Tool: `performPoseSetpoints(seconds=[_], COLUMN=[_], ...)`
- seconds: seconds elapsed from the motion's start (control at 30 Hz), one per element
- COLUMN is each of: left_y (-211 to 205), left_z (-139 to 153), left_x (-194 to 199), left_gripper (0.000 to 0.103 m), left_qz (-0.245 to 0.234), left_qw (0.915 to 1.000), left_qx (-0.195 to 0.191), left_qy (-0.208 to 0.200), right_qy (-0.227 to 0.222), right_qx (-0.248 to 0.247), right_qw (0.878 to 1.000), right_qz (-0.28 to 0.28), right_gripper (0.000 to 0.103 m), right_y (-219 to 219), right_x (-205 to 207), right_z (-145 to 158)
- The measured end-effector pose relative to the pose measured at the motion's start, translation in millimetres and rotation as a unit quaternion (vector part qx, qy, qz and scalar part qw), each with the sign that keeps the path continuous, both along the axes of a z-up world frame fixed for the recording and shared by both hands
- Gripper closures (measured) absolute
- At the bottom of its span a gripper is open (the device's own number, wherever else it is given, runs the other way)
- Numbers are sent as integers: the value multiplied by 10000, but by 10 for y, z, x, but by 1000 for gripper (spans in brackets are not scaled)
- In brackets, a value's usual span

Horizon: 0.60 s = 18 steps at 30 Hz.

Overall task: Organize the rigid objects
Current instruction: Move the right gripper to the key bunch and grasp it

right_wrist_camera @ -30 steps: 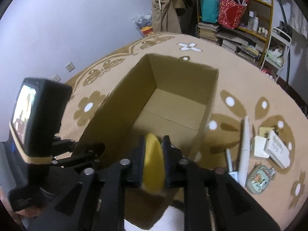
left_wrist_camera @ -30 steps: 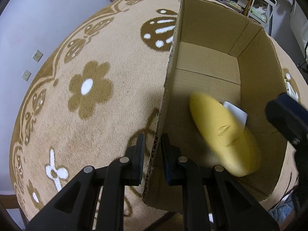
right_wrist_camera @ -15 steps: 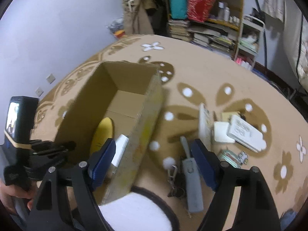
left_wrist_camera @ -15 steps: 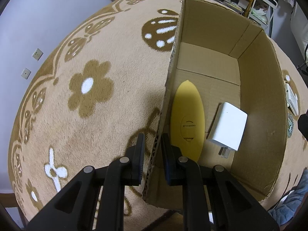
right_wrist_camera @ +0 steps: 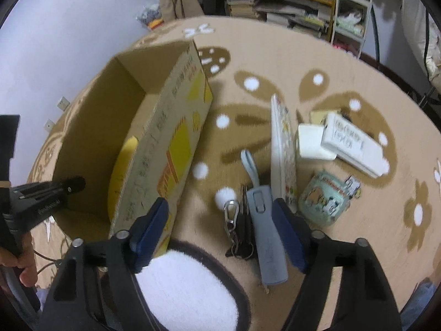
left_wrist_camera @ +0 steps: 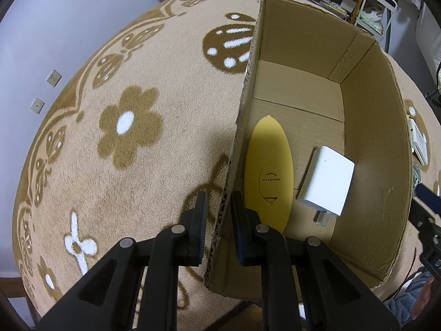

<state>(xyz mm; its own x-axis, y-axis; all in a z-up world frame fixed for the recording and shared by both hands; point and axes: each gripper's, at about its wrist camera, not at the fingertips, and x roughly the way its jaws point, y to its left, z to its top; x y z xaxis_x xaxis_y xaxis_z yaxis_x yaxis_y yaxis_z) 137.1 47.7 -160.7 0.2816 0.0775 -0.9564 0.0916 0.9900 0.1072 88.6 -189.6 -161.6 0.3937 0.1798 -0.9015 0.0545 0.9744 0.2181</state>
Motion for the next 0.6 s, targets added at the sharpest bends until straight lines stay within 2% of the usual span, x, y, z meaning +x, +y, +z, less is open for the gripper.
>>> performPoseSetpoints(seconds=[0.07, 0.17, 0.37, 0.53, 0.6], left_y=[2, 2, 2, 3, 5], left_z=[0, 0, 2, -4, -9], left_x=[1, 0, 4, 6, 7], left_gripper=[86, 86, 86, 86, 86], left_qz=[-7, -13, 5, -8, -11], left_qw=[10000, 10000, 10000, 10000, 10000], left_qx=[7, 16, -12, 22, 28], left_qy=[-2, -2, 9, 15, 22], right_qy=[178, 467, 702, 739, 862], right_qx=[115, 404, 761, 472, 140], right_qw=[9998, 9980, 9940, 9959, 9961], right_qz=[-24, -135, -346, -199, -122], right_gripper=[33, 49, 51, 53, 63], right_y=[0, -63, -183, -90, 5], right_x=[5, 19, -15, -12, -11], right_z=[-83, -236, -425, -445, -492])
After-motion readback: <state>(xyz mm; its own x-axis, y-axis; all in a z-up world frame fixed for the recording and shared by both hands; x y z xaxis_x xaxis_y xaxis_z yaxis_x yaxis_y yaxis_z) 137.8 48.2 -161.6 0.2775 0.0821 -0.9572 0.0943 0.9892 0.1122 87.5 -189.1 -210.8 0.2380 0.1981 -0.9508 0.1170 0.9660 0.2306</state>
